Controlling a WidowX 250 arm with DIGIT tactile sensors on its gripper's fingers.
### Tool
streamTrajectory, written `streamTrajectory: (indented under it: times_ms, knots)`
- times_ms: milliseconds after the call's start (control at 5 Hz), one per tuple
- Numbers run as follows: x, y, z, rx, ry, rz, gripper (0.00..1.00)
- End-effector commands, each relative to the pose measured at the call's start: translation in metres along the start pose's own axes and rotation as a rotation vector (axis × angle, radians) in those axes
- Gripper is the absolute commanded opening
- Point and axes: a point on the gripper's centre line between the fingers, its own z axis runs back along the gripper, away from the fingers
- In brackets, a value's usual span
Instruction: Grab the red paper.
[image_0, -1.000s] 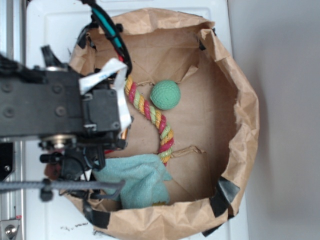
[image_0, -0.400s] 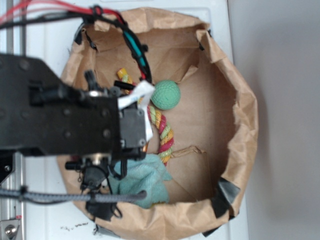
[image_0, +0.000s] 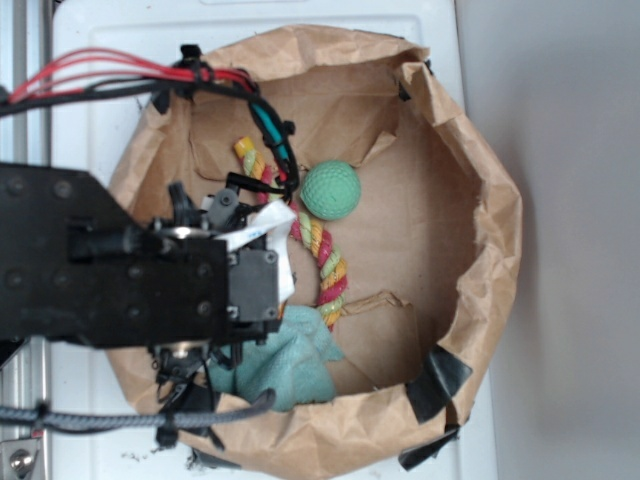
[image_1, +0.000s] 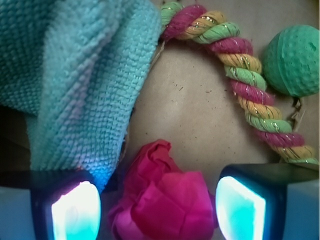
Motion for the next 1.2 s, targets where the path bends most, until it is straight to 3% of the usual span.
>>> streamTrajectory:
  times_ms: [0, 200, 800, 1000]
  knots:
    - [0.004, -0.01, -0.023, 0.049, 0.056, -0.063, 1.0]
    - [0.003, -0.015, -0.032, 0.089, 0.1, -0.088, 1.0]
    - [0.0, -0.021, -0.036, 0.086, 0.125, -0.11, 1.0]
    - [-0.003, -0.019, -0.034, 0.082, 0.105, -0.078, 0.0]
